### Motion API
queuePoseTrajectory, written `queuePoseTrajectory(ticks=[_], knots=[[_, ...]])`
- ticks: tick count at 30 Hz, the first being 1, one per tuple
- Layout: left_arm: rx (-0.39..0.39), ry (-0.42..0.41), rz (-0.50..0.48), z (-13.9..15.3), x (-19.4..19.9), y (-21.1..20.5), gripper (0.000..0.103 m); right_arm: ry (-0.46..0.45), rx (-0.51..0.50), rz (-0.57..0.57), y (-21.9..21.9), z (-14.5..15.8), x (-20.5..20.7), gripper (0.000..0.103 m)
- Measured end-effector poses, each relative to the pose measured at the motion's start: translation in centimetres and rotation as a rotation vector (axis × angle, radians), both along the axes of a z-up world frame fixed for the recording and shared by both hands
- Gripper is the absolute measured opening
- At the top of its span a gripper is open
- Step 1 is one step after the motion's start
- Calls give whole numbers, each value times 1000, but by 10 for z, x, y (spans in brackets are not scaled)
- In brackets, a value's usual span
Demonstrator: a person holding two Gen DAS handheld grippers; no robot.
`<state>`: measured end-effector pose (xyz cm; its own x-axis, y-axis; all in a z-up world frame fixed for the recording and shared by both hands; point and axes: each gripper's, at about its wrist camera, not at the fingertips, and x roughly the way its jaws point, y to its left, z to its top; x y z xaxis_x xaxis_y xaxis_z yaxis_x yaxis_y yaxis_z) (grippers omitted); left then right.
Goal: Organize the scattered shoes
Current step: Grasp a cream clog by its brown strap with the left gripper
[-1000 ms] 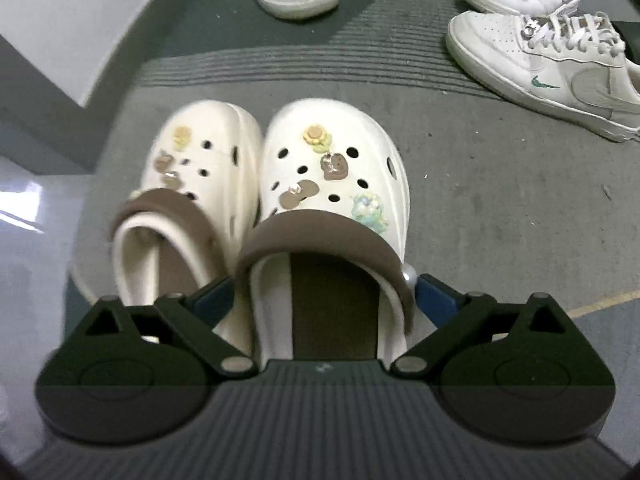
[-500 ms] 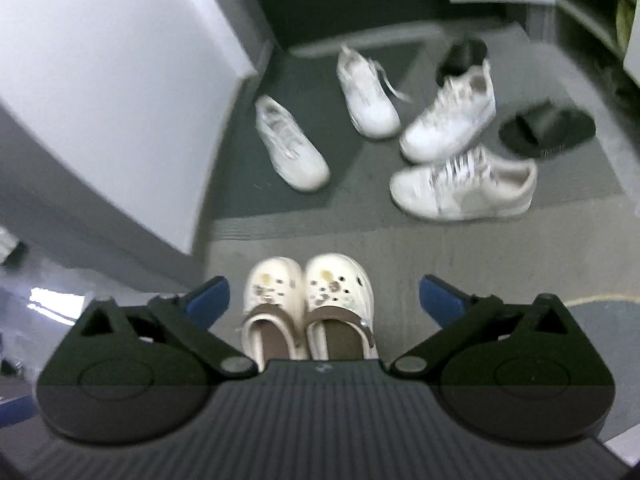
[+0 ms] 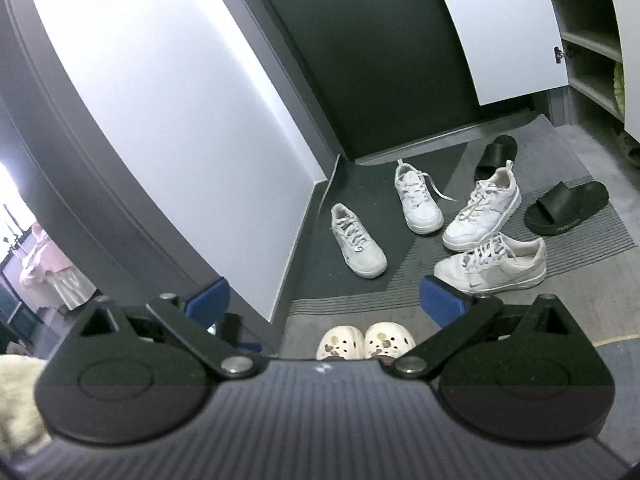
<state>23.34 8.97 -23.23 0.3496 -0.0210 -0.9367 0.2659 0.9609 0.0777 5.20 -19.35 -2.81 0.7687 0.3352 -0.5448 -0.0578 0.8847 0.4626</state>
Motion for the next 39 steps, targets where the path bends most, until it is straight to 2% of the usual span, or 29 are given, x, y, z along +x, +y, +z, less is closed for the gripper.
queuePoseTrajectory(ticks=[3, 5, 11, 13, 16, 18, 19, 22, 27, 30, 32, 35, 39], knots=[[-13, 73, 61, -44, 18, 7, 101, 107, 152, -28, -20, -16, 13, 103], [-23, 91, 93, -66, 25, 13, 101, 142, 195, -47, -28, -19, 18, 103], [-82, 151, 140, -110, 30, 25, 101, 208, 283, -134, -48, -31, 39, 103], [-92, 163, 126, -122, 33, 25, 102, 221, 316, -144, -49, -34, 43, 103], [-53, 158, 91, -138, 37, 21, 103, 236, 332, -128, -43, -37, 47, 103], [-45, 136, 81, -142, 37, 20, 102, 250, 336, -109, -37, -41, 50, 103], [-34, 116, 65, -143, 36, 16, 95, 257, 339, -99, -34, -43, 51, 103], [24, 65, 50, -137, 26, 5, 87, 276, 341, -78, -29, -47, 56, 103], [149, 15, 37, -132, 11, 9, 83, 279, 326, -83, -26, -47, 52, 103], [188, 12, 38, -129, 8, 26, 83, 275, 323, -80, -27, -45, 49, 103], [189, 14, 24, -129, 6, 42, 84, 271, 323, -79, -26, -44, 47, 103], [130, 18, -2, -128, 5, 64, 88, 262, 321, -65, -26, -42, 45, 103], [112, 32, 12, -123, 6, 72, 91, 259, 311, -56, -24, -41, 47, 103]])
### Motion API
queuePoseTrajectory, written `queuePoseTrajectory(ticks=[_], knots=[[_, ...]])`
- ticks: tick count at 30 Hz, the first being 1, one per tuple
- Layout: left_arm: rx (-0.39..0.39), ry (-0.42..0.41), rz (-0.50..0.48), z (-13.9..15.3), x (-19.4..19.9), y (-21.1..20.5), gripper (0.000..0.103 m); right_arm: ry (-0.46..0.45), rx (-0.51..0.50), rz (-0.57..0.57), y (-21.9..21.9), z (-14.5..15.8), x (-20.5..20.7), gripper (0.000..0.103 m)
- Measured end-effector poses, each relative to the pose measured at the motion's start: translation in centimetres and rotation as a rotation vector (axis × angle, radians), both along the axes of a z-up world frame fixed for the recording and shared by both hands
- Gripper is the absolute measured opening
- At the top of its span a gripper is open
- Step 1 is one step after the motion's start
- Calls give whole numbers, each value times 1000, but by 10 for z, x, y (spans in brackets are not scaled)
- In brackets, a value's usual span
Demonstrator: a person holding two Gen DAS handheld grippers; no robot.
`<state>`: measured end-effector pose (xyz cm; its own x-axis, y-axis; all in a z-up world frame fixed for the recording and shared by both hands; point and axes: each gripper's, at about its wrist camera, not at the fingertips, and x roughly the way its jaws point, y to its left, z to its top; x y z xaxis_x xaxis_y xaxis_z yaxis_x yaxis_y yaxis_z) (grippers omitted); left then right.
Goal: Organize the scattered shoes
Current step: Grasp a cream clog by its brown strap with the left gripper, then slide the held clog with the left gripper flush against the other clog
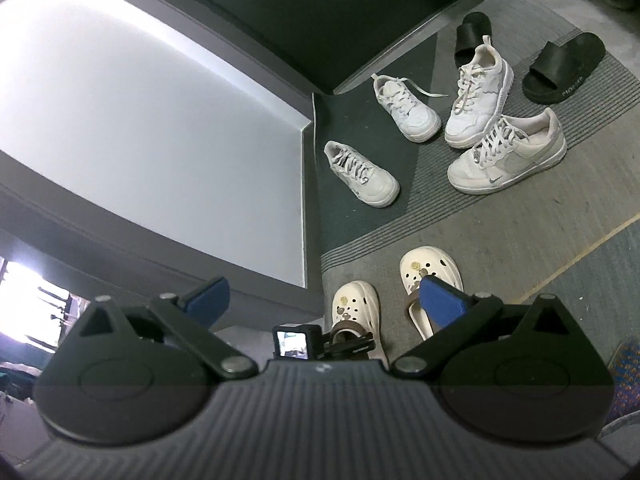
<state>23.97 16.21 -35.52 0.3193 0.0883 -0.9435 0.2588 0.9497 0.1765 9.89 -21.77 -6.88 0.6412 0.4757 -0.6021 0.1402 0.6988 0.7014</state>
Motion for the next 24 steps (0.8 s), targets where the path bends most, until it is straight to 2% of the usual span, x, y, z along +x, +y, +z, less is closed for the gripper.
queuePoseTrajectory(ticks=[2, 7, 12, 16, 21, 22, 24], knots=[[9, -23, 4, 7, -3, -2, 90, -3, 0, 3, 1, 1, -1, 103], [-10, -125, -46, 41, -22, -20, 100, -26, 2, 3, -1, 8, -6, 103], [-140, -163, -156, 68, -41, -63, 103, -62, 15, 0, -5, 16, -14, 103], [-238, -95, -104, 70, -41, -101, 103, -74, 24, -8, -8, 19, -17, 103], [-212, -14, -56, 46, -34, -141, 103, -66, 39, -28, -13, 18, -18, 103], [-207, 6, -19, 41, -31, -145, 103, -64, 44, -30, -13, 18, -18, 103], [-249, 38, 60, 34, -24, -147, 103, -59, 57, -30, -13, 17, -18, 103]])
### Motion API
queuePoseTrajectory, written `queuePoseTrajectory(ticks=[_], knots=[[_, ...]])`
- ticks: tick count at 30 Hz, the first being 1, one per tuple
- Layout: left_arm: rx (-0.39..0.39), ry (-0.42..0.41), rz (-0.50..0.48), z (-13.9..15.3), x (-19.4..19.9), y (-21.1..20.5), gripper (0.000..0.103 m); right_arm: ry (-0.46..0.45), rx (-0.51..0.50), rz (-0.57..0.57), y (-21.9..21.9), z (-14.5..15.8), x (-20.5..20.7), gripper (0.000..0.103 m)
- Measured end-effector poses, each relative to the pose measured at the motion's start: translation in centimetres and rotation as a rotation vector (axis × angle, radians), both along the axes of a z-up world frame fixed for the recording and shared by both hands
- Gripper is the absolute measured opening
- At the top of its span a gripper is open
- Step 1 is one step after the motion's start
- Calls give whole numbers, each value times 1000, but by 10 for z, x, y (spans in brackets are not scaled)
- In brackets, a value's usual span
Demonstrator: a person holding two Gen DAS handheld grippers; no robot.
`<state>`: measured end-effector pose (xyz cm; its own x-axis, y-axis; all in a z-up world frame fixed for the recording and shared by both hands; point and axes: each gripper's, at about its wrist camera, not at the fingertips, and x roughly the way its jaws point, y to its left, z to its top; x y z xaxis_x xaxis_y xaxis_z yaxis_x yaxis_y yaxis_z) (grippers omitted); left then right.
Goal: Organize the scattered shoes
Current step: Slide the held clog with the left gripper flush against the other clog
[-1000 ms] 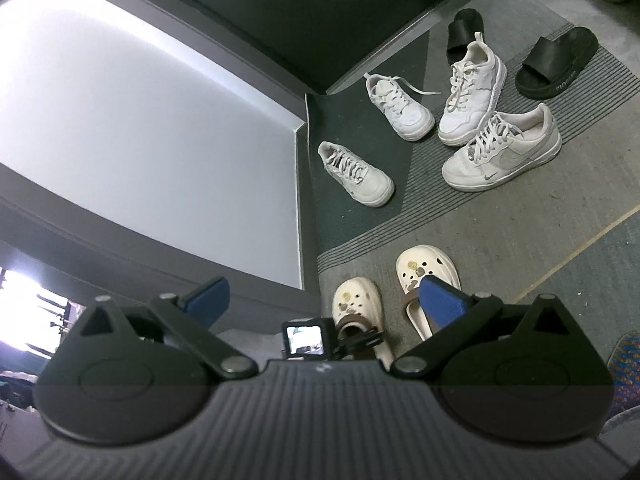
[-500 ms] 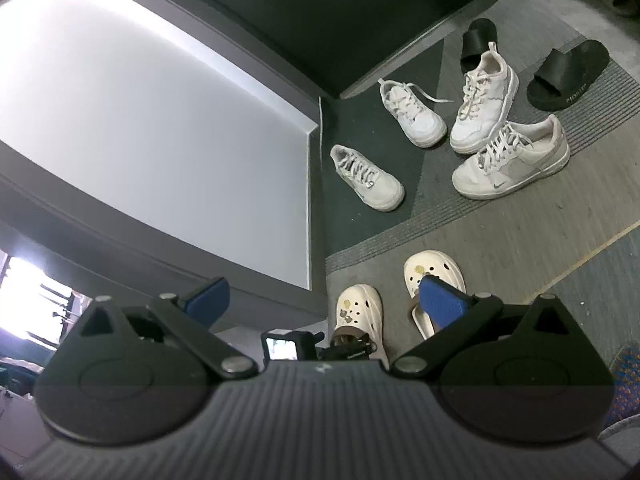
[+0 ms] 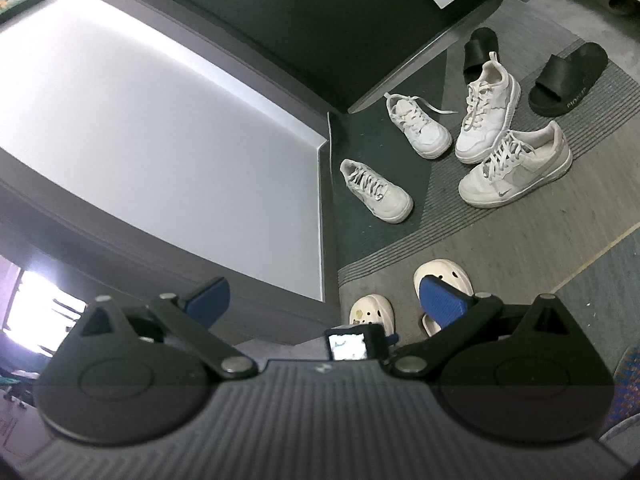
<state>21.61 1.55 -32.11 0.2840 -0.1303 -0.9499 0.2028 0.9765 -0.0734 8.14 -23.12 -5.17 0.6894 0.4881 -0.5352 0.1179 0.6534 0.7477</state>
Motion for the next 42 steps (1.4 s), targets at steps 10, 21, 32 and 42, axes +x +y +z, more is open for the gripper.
queuePoseTrajectory(ticks=[10, 21, 32, 42], knots=[[25, 9, -16, -27, 15, -31, 103, 26, 33, 4, 0, -6, 10, 103], [140, -37, -86, -44, 7, -44, 103, 34, 36, 21, 9, -8, 16, 103], [59, -157, -79, -40, -36, -8, 101, 40, 62, 12, -2, -9, 8, 103], [-38, -102, -15, -55, -7, -9, 102, 27, 82, 27, -6, -7, 6, 103]])
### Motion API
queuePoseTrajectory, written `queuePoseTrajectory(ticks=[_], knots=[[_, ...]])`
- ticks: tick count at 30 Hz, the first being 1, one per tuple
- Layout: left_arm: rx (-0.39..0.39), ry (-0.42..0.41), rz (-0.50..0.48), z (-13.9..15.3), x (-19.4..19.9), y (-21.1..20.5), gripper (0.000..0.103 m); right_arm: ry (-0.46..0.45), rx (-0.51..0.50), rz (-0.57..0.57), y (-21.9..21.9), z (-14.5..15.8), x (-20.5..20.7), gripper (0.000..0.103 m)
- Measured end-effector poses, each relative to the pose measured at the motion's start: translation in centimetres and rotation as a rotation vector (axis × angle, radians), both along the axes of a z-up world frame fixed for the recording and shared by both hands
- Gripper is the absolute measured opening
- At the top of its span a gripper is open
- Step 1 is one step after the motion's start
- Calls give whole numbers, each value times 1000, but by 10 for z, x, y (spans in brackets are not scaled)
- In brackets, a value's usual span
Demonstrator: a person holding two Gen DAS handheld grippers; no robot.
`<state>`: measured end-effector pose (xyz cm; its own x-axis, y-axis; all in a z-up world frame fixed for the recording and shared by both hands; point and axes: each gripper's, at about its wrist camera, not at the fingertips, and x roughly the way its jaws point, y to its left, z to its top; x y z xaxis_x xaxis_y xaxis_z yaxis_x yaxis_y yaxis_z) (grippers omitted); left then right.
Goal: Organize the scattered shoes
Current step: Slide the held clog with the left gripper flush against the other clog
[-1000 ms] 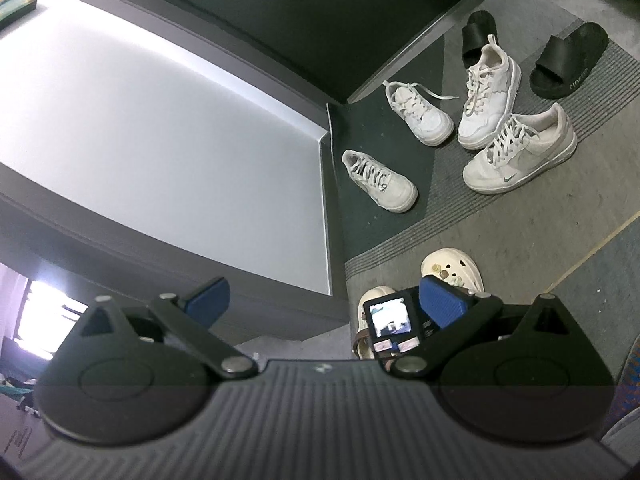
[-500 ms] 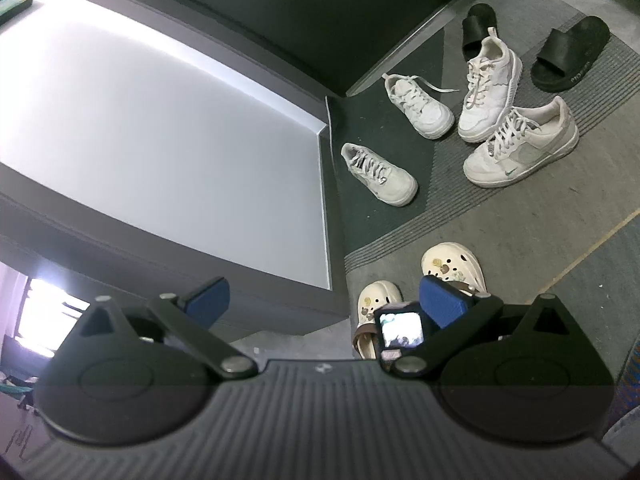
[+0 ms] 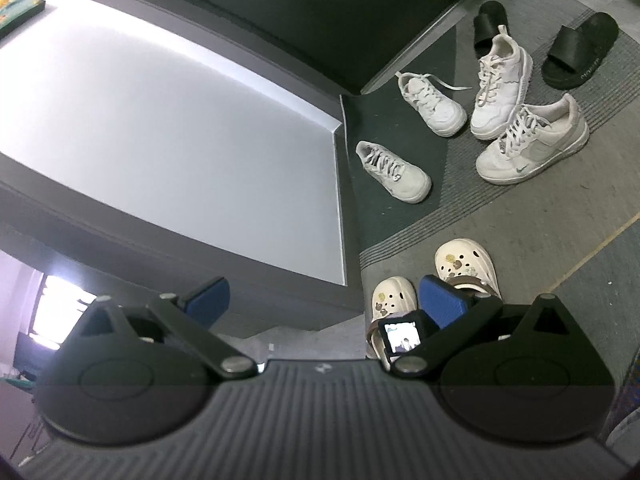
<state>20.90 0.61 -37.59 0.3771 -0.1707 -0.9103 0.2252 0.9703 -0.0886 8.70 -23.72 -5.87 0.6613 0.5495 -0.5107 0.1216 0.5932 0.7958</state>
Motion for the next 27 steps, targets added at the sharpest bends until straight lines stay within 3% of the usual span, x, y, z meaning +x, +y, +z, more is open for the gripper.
queuePoseTrajectory(ticks=[7, 10, 12, 15, 23, 27], knots=[[53, 29, 29, -14, 20, -9, 103, 4, 5, -31, -12, -1, -1, 103], [173, 43, -67, -20, 38, -28, 103, 4, -3, -30, -15, -2, 1, 103], [240, 55, -69, -20, 45, -36, 101, 10, -10, -39, -17, -3, 2, 103], [300, 4, -111, -16, 38, -42, 97, 16, -11, -43, -17, -4, 4, 103], [310, 15, -48, -6, 36, 14, 94, 13, -32, -28, -8, -4, 6, 103], [257, 24, -100, -5, 36, 56, 96, 4, -41, -15, -2, -3, 11, 103]])
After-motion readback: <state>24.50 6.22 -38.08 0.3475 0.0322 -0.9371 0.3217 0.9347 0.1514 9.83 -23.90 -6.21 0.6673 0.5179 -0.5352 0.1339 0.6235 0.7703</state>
